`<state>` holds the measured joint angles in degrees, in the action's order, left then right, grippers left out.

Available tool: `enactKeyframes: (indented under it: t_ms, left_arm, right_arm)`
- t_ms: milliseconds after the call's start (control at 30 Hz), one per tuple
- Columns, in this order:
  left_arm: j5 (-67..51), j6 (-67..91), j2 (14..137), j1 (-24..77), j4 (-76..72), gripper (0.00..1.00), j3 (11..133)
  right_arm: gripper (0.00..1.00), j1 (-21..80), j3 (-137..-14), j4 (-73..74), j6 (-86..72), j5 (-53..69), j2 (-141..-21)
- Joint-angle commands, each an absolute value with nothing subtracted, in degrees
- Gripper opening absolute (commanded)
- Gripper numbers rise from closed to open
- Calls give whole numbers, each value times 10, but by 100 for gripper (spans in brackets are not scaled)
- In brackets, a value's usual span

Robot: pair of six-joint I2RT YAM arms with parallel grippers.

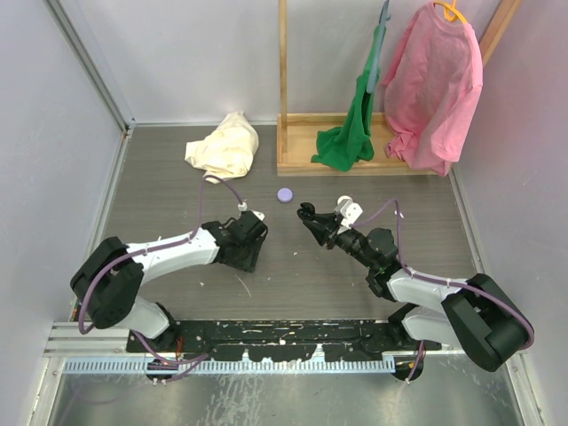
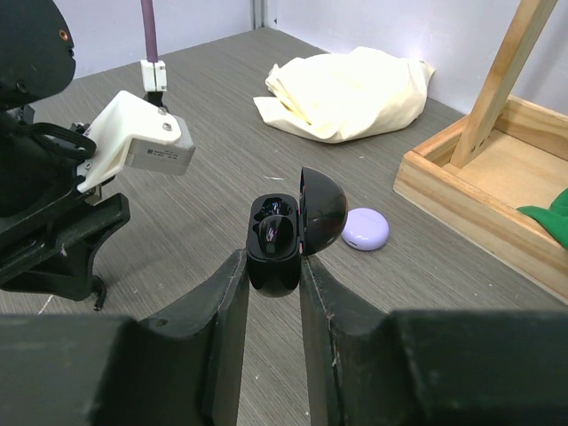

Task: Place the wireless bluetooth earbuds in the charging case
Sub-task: Pick up the earbud from the center of the board.

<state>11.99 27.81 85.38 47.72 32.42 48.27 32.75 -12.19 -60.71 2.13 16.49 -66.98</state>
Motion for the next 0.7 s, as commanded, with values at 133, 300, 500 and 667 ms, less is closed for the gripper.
enactKeyframes:
  t_ms: [133,300,500,667]
  left_arm:
    - [60,337,818,442,265,48,463]
    - [65,348,838,439,248,54,468]
    - [82,337,880,440,246,55,485]
    - [95,331,886,444,265,55,474]
  right_arm:
    - [1,324,-133,-626,30,156,-652]
    - [1,324,-133,-626,30,156,-654]
    - [1,324,-134,-626,31,155,-655]
    - [1,324,-134,-625,31,154,-655]
